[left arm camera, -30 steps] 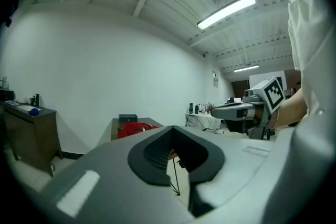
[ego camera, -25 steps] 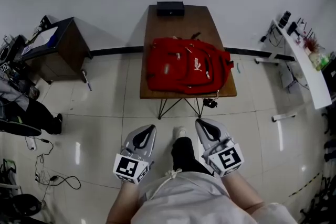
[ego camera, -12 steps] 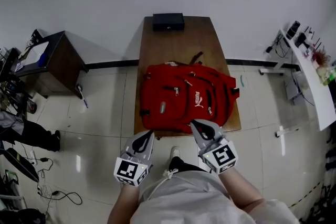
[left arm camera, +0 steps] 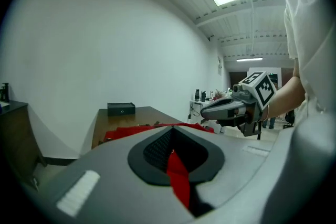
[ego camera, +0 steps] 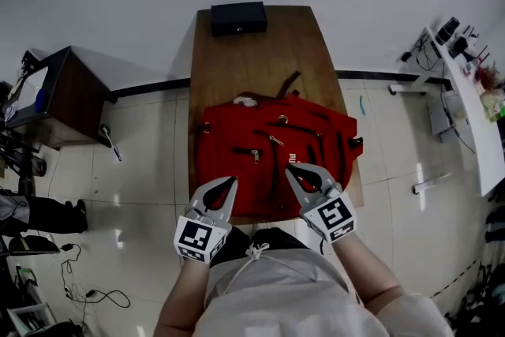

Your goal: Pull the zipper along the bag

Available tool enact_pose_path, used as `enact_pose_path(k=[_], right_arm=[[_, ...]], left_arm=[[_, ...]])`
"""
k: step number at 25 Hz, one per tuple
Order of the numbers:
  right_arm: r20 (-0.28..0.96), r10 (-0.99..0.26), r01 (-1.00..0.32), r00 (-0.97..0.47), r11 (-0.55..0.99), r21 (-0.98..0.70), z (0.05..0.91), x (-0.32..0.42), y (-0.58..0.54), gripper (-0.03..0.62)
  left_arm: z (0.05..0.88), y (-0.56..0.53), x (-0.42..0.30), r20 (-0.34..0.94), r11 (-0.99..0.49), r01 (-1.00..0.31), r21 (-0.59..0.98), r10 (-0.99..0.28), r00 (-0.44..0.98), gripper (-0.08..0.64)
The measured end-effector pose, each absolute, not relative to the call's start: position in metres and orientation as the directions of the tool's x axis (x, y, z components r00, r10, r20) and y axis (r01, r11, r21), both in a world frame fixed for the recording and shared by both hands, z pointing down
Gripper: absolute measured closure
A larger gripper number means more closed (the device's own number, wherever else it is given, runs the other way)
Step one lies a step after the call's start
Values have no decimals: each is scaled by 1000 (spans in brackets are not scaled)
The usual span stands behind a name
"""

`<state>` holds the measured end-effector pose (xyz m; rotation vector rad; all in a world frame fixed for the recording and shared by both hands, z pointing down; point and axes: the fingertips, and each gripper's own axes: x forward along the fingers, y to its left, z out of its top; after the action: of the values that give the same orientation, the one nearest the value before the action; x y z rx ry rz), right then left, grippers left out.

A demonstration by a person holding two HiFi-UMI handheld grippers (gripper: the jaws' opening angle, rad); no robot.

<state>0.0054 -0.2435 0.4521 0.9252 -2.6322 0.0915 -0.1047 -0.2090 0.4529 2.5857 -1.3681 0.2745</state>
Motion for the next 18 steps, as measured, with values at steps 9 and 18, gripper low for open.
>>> enact_pose_path(k=[9,18], right_arm=[[499,-525,-562,-689,822,90,502,9,-295,577],[635,-446,-425,-631,883,198,543,-6,-320,460]], left_arm=[[481,-268,-85,357,-632,-765,123,-691,629,554],[506,-323,-50,454,-679,-718,152,-598,661,554]])
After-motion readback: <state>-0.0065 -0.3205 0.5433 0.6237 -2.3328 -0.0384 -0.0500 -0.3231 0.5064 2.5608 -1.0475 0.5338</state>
